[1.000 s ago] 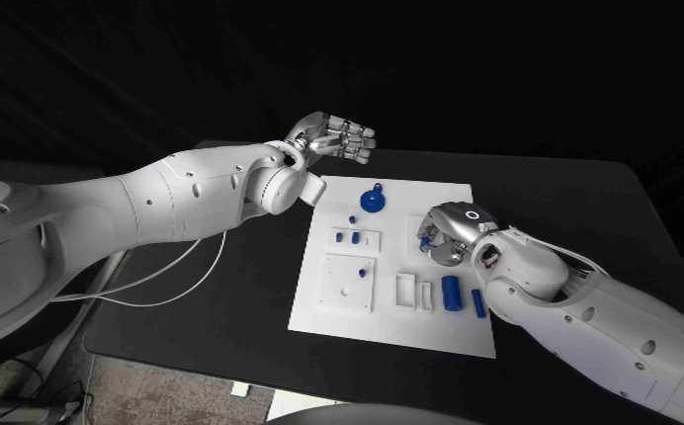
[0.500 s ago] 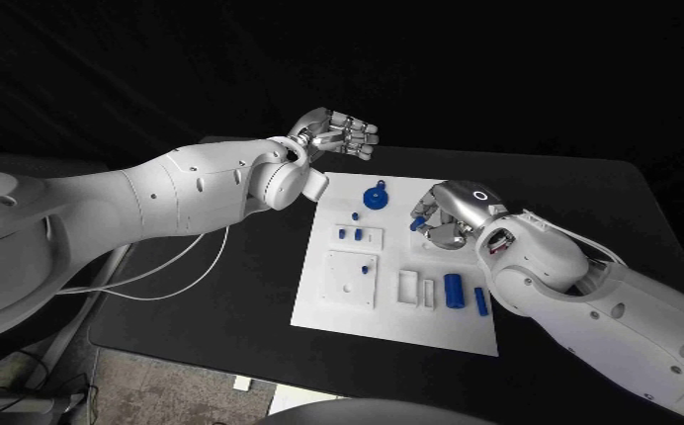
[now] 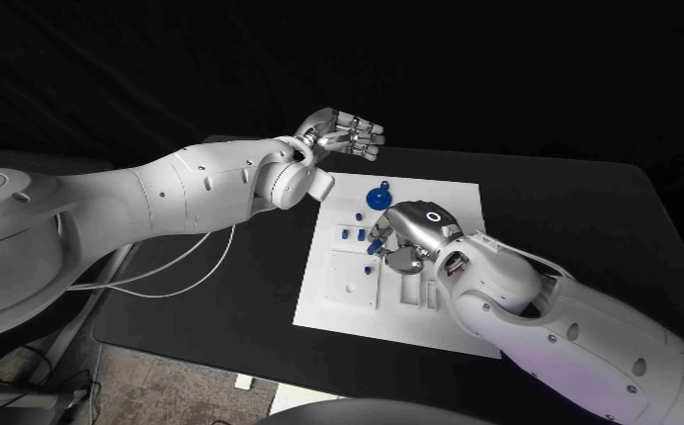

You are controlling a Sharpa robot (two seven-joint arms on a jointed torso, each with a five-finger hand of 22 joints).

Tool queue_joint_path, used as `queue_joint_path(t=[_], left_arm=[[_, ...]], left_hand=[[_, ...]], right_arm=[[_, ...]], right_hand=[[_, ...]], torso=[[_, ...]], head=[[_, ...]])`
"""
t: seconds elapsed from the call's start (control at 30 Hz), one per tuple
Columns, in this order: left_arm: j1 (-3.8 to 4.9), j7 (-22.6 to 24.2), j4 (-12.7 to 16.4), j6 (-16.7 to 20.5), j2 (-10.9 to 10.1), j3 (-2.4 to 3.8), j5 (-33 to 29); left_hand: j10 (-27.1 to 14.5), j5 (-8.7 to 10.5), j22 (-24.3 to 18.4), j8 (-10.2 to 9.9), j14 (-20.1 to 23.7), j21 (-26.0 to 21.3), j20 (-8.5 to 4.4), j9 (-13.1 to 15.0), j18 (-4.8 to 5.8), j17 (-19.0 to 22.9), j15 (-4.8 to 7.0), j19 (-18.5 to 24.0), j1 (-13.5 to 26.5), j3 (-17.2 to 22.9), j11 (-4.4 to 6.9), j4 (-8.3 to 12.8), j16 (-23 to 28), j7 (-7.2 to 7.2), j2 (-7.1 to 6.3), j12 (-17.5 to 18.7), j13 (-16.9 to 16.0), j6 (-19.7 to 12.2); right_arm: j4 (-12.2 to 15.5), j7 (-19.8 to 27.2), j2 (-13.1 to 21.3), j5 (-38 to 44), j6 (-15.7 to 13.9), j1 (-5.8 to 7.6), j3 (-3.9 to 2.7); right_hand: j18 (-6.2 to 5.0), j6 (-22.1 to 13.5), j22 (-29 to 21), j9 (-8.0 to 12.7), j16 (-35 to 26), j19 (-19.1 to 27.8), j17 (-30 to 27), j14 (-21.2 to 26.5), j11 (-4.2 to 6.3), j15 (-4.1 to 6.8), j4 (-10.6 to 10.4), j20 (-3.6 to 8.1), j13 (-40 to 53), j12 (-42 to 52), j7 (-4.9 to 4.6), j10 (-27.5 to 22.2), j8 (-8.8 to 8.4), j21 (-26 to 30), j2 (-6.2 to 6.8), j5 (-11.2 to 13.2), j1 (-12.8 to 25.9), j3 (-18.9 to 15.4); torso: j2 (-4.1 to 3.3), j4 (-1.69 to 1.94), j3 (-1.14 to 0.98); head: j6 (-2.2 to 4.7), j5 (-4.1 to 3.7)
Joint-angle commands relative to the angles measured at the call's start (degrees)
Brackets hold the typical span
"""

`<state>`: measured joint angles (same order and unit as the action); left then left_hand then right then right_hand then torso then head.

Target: Assemble the parts on the task board

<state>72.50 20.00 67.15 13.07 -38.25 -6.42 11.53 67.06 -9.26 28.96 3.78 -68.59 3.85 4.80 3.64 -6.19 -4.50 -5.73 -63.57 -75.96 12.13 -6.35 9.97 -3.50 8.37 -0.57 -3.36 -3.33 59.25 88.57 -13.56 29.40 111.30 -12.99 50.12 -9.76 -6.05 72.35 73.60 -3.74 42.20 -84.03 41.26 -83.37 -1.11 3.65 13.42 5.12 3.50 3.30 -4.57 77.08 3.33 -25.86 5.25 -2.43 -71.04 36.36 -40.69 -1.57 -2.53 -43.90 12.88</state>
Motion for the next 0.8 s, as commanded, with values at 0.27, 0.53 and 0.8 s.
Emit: queue_joint_path(t=[0.27,0.53,0.8], left_arm=[[0.03,0.4,-0.2,-0.8,0.7,0.05,-0.6],[0.03,0.3,-0.3,-0.9,1.0,0.04,-0.6],[0.02,0.3,-0.3,-1.0,1.0,0.02,-0.6]], left_hand=[[-0.3,-0.22,-0.1,-0.1,0.1,0.1,-0.14,0.0,-0.34,-0.1,-0.12,-0.4,0.1,0.0,-0.23,-0.3,0.0,-0.06,0.43,0.0,0.0,-0.4],[-0.4,-0.19,-0.5,-0.1,0.1,0.1,-0.13,-0.1,-0.33,-0.1,-0.15,-0.4,0.1,-0.1,-0.24,-0.4,0.0,-0.04,0.38,0.0,0.0,-0.5],[-0.4,-0.19,-0.5,-0.1,0.1,0.1,-0.13,-0.1,-0.33,-0.1,-0.15,-0.4,0.1,-0.1,-0.24,-0.4,0.0,-0.04,0.38,0.0,0.0,-0.5]], right_arm=[[-1.8,2.0,-3.3,1.8,0.6,-0.62,2.38],[-4.0,2.3,-5.0,2.3,1.3,-0.93,3.67],[-4.8,2.6,-5.3,2.5,2.3,-1.15,4.13]], right_hand=[[0.18,0.9,0.3,-0.3,-0.1,-2.1,0.0,-0.1,-0.13,0.31,0.6,0.26,0.1,0.1,0.17,0.3,0.37,0.1,-0.66,-0.3,0.1,-0.1],[0.12,0.9,0.6,-0.3,-0.2,-2.2,-0.1,-0.1,-0.14,0.29,0.9,0.22,0.1,0.1,0.17,0.3,0.36,0.3,-0.85,-0.4,0.2,-0.2],[0.13,0.9,0.7,-0.4,-0.1,-2.2,-0.1,-0.1,-0.14,0.30,1.0,0.21,0.1,0.1,0.17,0.3,0.36,0.3,-0.88,-0.4,0.3,-0.1]], torso=[[-0.13,0.04,0.01],[-0.07,-0.04,-0.07],[-0.06,-0.05,-0.12]], head=[[-0.26,0.51],[-0.68,1.00],[-1.20,1.31]])
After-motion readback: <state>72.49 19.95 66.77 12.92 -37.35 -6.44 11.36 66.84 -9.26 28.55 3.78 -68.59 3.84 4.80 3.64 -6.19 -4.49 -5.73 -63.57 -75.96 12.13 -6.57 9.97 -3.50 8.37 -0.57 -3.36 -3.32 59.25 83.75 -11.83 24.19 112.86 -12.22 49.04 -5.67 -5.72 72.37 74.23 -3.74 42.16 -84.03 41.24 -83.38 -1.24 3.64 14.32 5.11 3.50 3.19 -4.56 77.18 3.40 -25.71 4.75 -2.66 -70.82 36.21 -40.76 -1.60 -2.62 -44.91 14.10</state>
